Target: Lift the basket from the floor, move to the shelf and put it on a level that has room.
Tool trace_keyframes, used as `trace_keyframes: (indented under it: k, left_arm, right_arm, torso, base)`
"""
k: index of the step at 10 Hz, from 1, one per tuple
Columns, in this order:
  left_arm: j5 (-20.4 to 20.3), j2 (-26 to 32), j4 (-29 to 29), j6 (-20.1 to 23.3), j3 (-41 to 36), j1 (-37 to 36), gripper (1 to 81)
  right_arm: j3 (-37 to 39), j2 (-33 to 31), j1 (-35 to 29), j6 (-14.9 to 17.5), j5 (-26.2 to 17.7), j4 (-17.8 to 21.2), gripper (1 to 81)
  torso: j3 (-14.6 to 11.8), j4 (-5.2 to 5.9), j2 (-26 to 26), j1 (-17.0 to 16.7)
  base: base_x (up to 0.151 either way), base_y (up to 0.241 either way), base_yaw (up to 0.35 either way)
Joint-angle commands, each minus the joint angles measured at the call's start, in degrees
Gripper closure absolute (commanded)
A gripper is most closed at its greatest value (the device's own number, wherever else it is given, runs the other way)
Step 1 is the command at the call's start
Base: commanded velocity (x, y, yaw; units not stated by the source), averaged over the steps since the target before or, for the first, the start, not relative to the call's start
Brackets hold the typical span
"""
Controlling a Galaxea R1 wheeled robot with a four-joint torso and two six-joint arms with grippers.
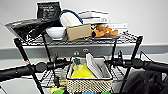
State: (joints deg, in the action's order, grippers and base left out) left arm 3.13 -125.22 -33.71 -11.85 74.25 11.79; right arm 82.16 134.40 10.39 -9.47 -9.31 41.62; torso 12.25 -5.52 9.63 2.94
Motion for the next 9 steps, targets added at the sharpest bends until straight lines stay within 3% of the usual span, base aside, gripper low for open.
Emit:
trace_keyframes:
  k: [1, 4, 9]
  left_arm:
    - [2.84, -4.6, 0.75, 0.34, 5.98, -13.59, 81.1]
    - [4.24, -6.89, 1.1, 0.34, 10.73, -14.46, 81.1]
    - [11.28, -13.39, 2.94, 0.34, 23.65, -17.36, 81.1]
  right_arm:
    - [6.76, 4.31, -15.25, 0.51, -4.21, 0.05, 81.1]
    - [12.57, 8.1, -15.26, 0.86, -6.07, -0.31, 81.1]
    - [22.93, 16.53, -15.61, 0.95, -6.07, -3.56, 81.1]
  torso:
    - [0.0, 0.0, 0.0, 0.0]
    - [0.0, 0.0, -0.02, 0.04]
    - [0.04, 0.0, -0.05, 0.09]
  base:
    - [0.0, 0.0, 0.0]
    - [0.0, 0.0, 0.0]
    - [0.0, 0.0, 0.0]
